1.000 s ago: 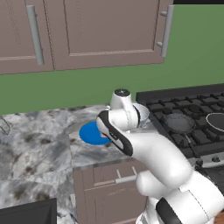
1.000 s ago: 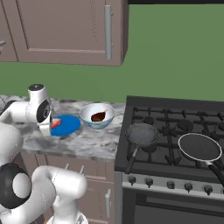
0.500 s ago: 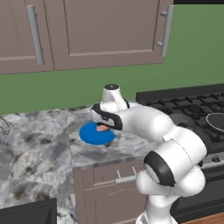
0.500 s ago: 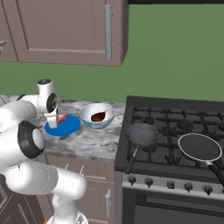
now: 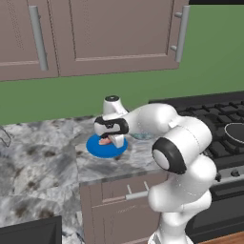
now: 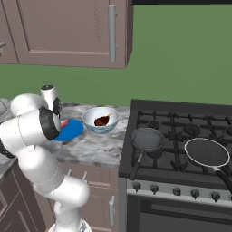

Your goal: Place one of the steaks on the plate and the other in the bowl. Then place the bowl in the fridge.

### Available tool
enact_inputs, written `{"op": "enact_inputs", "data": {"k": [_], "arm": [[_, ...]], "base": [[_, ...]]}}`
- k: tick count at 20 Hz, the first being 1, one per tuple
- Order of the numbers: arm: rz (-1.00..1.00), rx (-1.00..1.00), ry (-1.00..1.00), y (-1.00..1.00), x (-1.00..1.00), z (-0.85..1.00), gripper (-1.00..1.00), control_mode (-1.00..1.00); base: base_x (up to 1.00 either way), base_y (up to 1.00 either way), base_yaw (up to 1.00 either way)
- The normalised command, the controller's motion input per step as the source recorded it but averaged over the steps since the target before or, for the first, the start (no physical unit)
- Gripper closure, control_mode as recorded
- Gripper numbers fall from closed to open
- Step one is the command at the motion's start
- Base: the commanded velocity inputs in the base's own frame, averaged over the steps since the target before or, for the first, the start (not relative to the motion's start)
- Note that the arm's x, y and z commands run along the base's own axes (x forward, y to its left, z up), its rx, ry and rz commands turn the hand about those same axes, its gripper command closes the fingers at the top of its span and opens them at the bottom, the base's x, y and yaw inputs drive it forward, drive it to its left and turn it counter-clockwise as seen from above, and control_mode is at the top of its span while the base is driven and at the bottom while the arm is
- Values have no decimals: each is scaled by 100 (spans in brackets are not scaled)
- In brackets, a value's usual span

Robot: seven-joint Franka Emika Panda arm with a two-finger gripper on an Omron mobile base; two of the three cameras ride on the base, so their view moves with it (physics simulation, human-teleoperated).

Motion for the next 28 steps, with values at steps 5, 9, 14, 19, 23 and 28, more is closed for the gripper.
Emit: {"op": "enact_inputs", "data": {"k": [5, 9, 14, 19, 23, 28], "arm": [[0, -2, 6, 0, 24, -52, 100, -100], [0, -3, 5, 0, 15, -44, 100, -100], [0, 0, 2, 0, 15, -3, -100, -100], [-1, -2, 1, 0, 2, 2, -100, -100], [-5, -3, 0, 0, -11, 34, -100, -100], [0, 0, 0, -11, -32, 47, -100, -100]], "base": [[0, 0, 0], [0, 0, 0], [0, 0, 0], [0, 0, 0], [0, 0, 0], [0, 0, 0]]}}
